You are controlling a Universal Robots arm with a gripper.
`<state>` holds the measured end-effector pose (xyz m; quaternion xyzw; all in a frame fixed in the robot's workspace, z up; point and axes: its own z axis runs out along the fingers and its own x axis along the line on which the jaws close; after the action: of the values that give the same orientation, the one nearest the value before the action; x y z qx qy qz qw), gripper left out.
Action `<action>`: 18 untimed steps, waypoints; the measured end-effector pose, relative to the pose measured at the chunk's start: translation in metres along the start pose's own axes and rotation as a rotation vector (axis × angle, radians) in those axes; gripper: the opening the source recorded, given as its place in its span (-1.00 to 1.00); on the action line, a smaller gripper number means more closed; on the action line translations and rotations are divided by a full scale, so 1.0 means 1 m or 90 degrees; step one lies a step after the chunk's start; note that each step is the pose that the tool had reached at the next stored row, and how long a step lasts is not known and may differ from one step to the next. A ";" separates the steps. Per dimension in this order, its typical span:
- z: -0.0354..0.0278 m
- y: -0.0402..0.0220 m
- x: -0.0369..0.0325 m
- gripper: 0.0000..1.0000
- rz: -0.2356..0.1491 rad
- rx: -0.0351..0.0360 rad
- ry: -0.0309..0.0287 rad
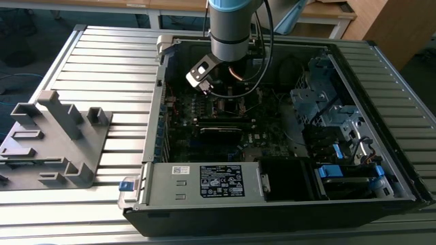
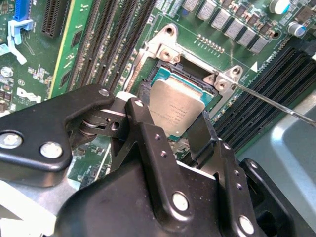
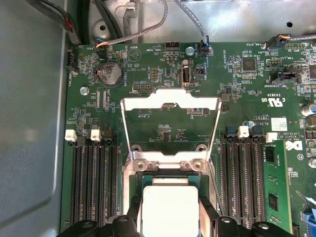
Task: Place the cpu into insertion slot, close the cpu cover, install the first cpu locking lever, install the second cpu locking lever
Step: 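Place the cpu into insertion slot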
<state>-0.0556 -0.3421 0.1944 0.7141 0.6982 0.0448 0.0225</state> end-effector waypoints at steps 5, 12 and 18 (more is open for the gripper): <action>0.0000 0.0000 0.0000 0.08 -0.005 0.0002 0.0004; 0.0001 0.0000 0.0000 0.08 -0.019 0.0006 0.0018; 0.0006 -0.0001 -0.0001 0.08 -0.022 0.0007 0.0022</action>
<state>-0.0557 -0.3422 0.1939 0.7020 0.7104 0.0452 0.0217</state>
